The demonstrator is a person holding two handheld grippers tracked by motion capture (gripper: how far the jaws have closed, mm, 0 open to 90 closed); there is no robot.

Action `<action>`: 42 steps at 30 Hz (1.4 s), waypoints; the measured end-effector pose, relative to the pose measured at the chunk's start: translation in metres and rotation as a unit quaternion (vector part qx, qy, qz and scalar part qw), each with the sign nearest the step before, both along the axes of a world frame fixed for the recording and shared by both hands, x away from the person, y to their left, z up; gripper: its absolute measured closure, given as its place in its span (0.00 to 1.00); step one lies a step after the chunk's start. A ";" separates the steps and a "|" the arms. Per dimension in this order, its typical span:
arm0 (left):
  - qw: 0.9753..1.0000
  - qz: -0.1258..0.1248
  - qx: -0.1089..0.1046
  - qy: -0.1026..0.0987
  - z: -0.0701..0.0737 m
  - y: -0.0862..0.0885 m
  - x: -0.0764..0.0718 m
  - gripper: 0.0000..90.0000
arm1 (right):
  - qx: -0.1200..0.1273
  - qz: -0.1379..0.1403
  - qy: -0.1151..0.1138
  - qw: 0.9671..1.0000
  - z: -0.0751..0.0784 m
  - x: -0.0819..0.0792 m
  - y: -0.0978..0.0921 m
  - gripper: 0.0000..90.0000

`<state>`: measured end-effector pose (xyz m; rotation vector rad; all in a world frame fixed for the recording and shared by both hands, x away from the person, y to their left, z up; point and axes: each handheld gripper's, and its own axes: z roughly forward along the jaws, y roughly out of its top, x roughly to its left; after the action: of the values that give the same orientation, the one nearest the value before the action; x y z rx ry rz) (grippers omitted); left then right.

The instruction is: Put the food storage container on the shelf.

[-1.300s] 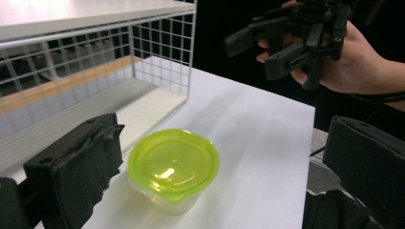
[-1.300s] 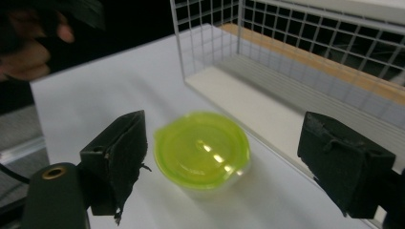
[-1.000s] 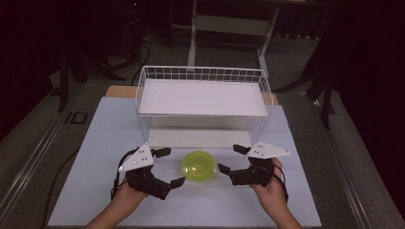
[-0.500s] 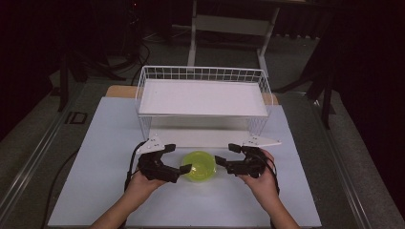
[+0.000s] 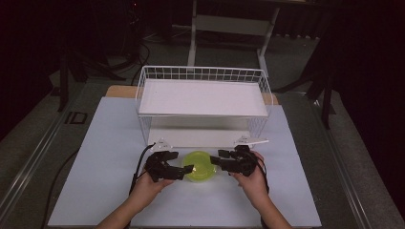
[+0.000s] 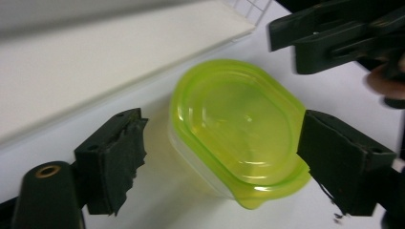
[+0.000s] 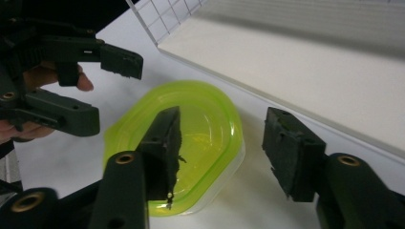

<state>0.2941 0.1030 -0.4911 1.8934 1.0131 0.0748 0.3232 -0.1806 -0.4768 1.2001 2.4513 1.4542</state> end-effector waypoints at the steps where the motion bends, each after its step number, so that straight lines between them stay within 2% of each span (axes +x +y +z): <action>1: 1.000 0.003 -0.003 0.008 -0.001 0.000 0.001 0.21 | -0.002 0.000 0.007 1.000 -0.002 0.001 0.001 0.59; 3: 1.000 0.003 -0.003 0.008 -0.001 0.000 0.001 0.23 | -0.002 -0.001 0.013 1.000 -0.003 0.002 0.002 0.59; 5: 1.000 0.003 0.002 0.023 -0.006 0.000 0.001 0.26 | -0.013 -0.002 0.015 1.000 -0.007 0.004 0.005 0.61; 6: 1.000 0.003 0.005 0.025 -0.007 0.000 0.001 0.26 | -0.013 -0.002 0.015 1.000 -0.007 0.004 0.005 0.61; 7: 0.999 0.003 0.006 0.034 -0.009 -0.001 0.000 0.32 | -0.014 -0.003 0.018 1.000 -0.009 0.006 0.005 0.61; 8: 0.999 0.003 0.006 0.034 -0.009 -0.001 0.000 0.35 | -0.014 -0.003 0.018 1.000 -0.009 0.006 0.005 0.61; 11: 0.998 -0.001 -0.011 0.054 -0.013 0.001 0.001 0.46 | -0.013 -0.005 0.025 1.000 -0.014 0.010 0.004 0.65; 14: 0.998 -0.002 -0.015 0.058 -0.015 0.002 0.002 0.56 | -0.012 -0.004 0.032 0.999 -0.015 0.011 0.004 0.67; 15: 0.997 -0.003 -0.029 0.070 -0.016 0.003 0.003 0.59 | -0.012 0.003 0.036 0.999 -0.016 0.011 0.004 0.70; 16: 0.997 -0.003 -0.029 0.070 -0.016 0.003 0.003 0.63 | -0.015 0.007 0.040 0.999 -0.016 0.011 0.005 0.74; 19: 0.997 -0.005 -0.038 0.073 -0.016 0.005 0.003 0.68 | -0.019 0.012 0.045 0.999 -0.017 0.011 0.005 0.84; 21: 0.996 -0.006 -0.043 0.076 -0.016 0.006 0.003 0.71 | -0.019 0.012 0.045 0.999 -0.017 0.011 0.005 0.84; 22: 0.995 -0.018 -0.045 0.090 -0.015 0.006 0.003 0.71 | -0.014 0.013 0.046 0.999 -0.017 0.010 0.004 0.85; 23: 0.995 -0.020 -0.038 0.092 -0.013 0.005 0.003 0.73 | -0.002 0.009 0.057 0.998 -0.016 0.009 0.002 0.87; 25: 0.995 -0.021 -0.020 0.097 -0.008 0.003 0.001 0.75 | -0.005 0.009 0.051 0.999 -0.015 0.007 0.002 0.87; 27: 0.994 -0.016 -0.011 0.105 -0.005 0.002 0.000 0.77 | -0.006 0.011 0.048 0.999 -0.013 0.003 0.003 0.88; 30: 0.995 -0.005 -0.011 0.104 -0.003 0.000 -0.006 0.82 | -0.005 0.016 0.037 0.999 -0.010 -0.005 0.002 0.89; 32: 0.995 0.001 -0.009 0.104 -0.002 -0.001 -0.008 0.84 | -0.014 0.013 0.028 0.999 -0.008 -0.011 0.003 0.90; 33: 0.994 0.014 -0.015 0.106 -0.002 0.000 -0.009 0.86 | -0.023 0.014 0.021 0.999 -0.006 -0.015 0.004 0.90; 36: 0.996 0.016 0.001 0.085 0.003 -0.001 -0.013 0.90 | -0.039 0.019 0.001 0.999 -0.002 -0.023 0.007 0.91; 40: 0.997 0.021 -0.004 0.072 0.011 0.000 -0.016 0.91 | -0.040 0.020 -0.026 0.999 0.005 -0.028 0.007 0.91; 42: 0.997 0.023 -0.008 0.072 0.016 0.001 -0.016 0.91 | -0.039 0.019 -0.034 0.998 0.010 -0.029 0.008 0.91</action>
<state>0.2784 0.1039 -0.4751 1.8824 1.1505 -0.0437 0.2944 -0.1723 -0.4666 1.0779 2.4737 1.3695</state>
